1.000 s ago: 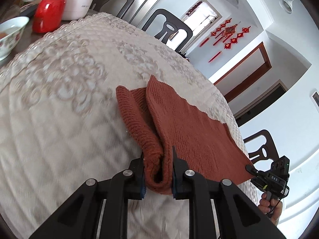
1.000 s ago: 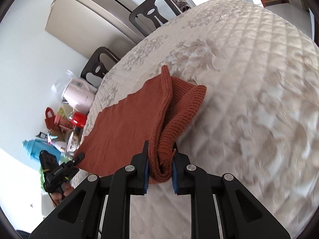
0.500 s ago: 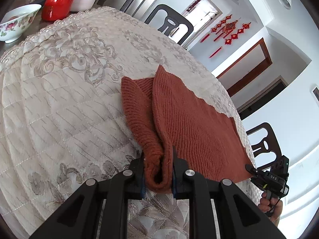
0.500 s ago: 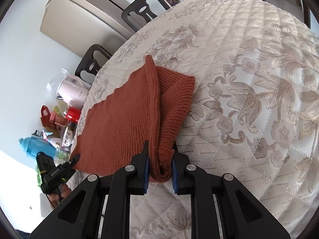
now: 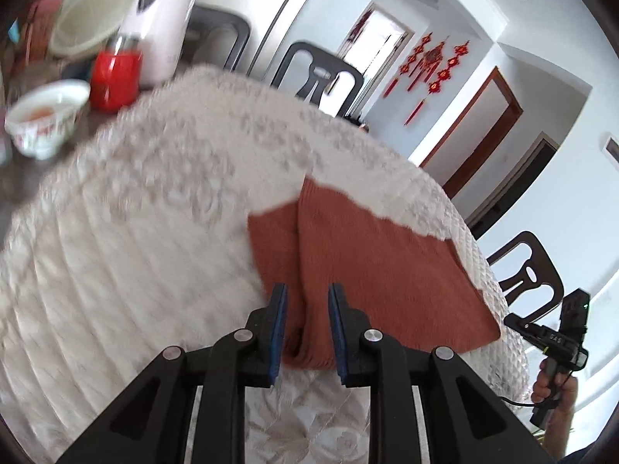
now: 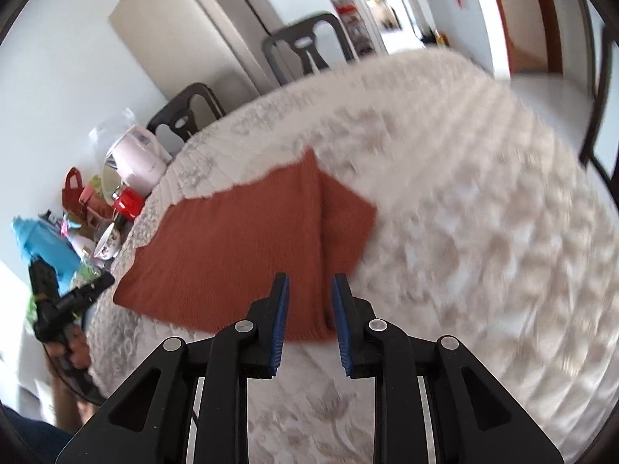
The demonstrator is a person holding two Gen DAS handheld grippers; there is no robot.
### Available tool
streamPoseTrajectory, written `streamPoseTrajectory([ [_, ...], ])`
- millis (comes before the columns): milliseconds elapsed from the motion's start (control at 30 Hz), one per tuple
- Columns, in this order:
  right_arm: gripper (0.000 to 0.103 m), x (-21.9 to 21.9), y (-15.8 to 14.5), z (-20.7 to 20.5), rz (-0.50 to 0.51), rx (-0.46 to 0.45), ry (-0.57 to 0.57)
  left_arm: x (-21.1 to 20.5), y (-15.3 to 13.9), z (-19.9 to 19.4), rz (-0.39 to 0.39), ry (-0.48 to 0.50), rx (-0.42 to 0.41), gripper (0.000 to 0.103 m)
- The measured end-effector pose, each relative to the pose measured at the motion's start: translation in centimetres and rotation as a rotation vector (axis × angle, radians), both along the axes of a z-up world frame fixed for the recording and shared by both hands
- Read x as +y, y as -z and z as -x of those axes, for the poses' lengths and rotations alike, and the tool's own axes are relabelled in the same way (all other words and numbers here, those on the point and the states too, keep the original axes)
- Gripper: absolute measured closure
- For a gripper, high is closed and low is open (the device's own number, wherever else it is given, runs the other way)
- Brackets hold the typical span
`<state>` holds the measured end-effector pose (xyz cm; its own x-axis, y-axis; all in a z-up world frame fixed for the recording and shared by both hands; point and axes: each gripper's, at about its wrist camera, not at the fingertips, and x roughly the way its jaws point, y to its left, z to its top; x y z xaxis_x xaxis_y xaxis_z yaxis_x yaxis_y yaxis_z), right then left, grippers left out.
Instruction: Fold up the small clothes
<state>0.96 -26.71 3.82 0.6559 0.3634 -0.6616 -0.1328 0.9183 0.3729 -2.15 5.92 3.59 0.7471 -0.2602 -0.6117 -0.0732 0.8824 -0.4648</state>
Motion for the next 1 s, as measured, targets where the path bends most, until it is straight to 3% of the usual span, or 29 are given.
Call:
streamPoseTrajectory([
  [167,0.080,2.8,1.7,-2.5,0.065,0.023,-0.047,-2.6,-0.4,-3.2,-0.030,0.072,-0.026,0.079],
  [267,0.082,3.1,3.0,-2.9,0.122,0.047,-0.044,-3.9,0.7,-4.7,-0.062,0.103,0.005,0.079],
  [367,0.082,2.6,2.7,-2.3,0.126,0.039,-0.049,-4.0,2.4,-5.0,-0.091,0.100,0.066,0.079],
  [567,0.082,3.2,1.6,-3.4,0.143,0.005,-0.047,-3.7,1.7,-4.5,-0.089,0.108,0.048,0.079],
  [733,0.082,4.1,1.5,-6.2,0.151,0.002,-0.030,-4.2,0.6,-7.5,-0.117,0.091,0.024,0.079],
  [1000,0.082,4.6,1.7,-9.9,0.118,0.034,-0.028,-5.7,0.9,-11.6,-0.159,0.086,0.069,0.079],
])
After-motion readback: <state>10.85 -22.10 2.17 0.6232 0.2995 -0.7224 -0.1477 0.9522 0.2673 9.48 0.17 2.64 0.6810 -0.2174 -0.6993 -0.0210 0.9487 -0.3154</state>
